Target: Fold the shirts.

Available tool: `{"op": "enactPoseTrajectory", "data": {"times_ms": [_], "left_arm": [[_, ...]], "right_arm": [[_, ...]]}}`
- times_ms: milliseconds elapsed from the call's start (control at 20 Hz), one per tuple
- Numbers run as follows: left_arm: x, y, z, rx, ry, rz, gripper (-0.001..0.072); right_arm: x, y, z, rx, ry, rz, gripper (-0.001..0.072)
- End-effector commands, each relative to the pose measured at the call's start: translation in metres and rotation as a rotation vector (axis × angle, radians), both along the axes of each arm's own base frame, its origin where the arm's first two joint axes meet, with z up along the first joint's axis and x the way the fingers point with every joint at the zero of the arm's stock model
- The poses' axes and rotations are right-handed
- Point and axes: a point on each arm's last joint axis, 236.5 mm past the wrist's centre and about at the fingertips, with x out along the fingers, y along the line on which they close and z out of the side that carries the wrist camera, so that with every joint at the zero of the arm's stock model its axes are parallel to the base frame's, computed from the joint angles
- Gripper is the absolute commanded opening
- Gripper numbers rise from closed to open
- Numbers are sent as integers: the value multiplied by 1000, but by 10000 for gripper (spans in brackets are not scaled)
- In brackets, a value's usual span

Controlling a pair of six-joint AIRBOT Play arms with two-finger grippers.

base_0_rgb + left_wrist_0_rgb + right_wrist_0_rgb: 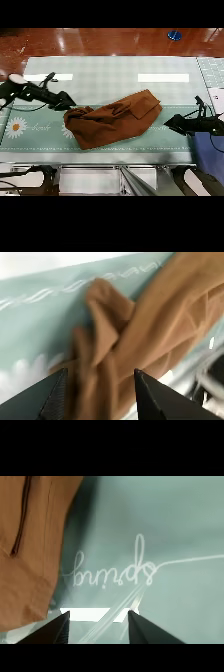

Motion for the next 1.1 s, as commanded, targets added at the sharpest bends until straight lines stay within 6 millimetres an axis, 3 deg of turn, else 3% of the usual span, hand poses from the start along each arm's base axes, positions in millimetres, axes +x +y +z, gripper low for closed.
{"op": "enactPoseTrajectory", "data": {"times_ms": [0, 50, 150, 200, 250, 300, 550, 800, 1050], "left_arm": [[-25, -24, -13, 35, 136, -248, 507], [-40, -25, -14, 47, 197, -330, 507], [-47, -30, -21, 54, 231, -370, 486], [-48, -31, -23, 54, 238, -375, 353], [-47, -30, -24, 53, 239, -375, 103], [-45, -29, -24, 52, 234, -373, 22], [-21, -30, -15, 70, 146, -341, 22], [-3, -31, -3, 81, 77, -325, 22], [0, -31, -4, 85, 65, -316, 22]], "right_arm": [[-16, 10, -4, 36, 38, 34, 410], [-18, 12, -6, 48, 45, 27, 410], [-20, 18, -12, 74, 52, -1, 410], [-22, 22, -14, 93, 59, -11, 410], [-25, 26, -15, 107, 65, -8, 410], [-27, 31, -16, 98, 67, 23, 410], [-20, 87, -25, 41, 38, 103, 410], [-12, 135, -34, 126, 80, 124, 410], [27, 185, -36, 158, 50, 159, 398]]}}
